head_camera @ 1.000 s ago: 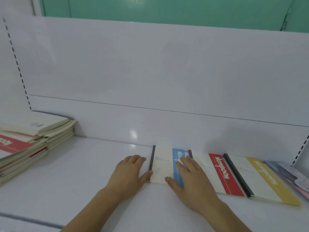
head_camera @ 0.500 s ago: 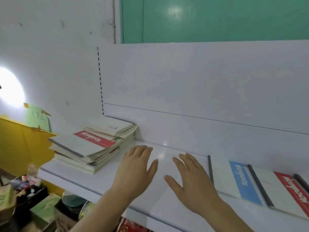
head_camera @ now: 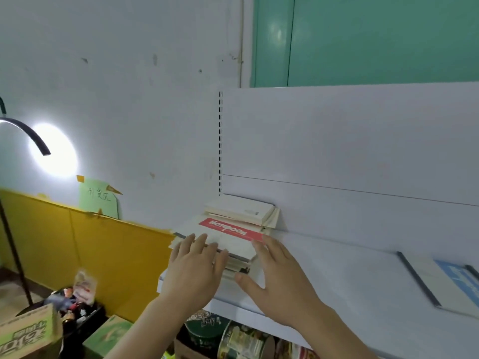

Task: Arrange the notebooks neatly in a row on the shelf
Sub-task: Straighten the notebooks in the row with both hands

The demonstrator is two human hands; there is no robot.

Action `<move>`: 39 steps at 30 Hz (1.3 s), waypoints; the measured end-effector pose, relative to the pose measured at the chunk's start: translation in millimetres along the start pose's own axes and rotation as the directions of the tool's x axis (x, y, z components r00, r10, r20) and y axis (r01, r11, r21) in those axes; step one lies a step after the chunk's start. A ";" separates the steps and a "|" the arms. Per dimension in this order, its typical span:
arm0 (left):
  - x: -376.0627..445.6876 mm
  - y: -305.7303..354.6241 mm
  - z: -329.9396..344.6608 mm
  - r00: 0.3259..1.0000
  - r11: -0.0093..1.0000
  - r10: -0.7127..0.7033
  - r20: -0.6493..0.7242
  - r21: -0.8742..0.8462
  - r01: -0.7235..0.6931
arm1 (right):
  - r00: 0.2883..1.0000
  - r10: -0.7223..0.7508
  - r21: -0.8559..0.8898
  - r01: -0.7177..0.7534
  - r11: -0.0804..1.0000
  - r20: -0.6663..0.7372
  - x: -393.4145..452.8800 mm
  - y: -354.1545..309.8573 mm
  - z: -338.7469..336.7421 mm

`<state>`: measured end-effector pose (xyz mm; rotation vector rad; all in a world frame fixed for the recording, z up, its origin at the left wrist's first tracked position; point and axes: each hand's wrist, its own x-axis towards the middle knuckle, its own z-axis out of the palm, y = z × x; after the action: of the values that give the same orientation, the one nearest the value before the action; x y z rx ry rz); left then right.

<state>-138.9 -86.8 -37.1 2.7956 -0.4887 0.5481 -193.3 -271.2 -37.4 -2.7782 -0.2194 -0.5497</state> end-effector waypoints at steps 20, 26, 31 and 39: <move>21.3 -27.7 19.0 0.916 0.807 -0.252 -0.311 -0.591 0.022 | 0.816 0.003 0.010 0.003 1.000 -0.579 54.4 31.6 -16.1; 29.0 0.8 -6.1 0.984 0.401 -0.179 -0.005 -0.913 0.068 | 0.809 -0.049 0.018 0.073 0.997 -0.586 42.7 -0.2 -13.7; 37.1 18.0 -15.7 0.978 0.188 -0.189 0.086 -0.975 0.122 | 0.893 -0.233 0.015 0.258 0.966 -0.386 29.8 -36.7 15.6; 44.0 -43.4 -11.5 0.902 0.322 -0.432 0.000 -0.934 0.154 | 0.993 0.104 -0.109 -0.098 0.989 0.047 35.3 -7.2 26.4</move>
<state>-88.2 -55.8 -16.7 1.5861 -0.1080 0.3493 -153.2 -252.8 -44.9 -2.8905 -0.0620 -0.4763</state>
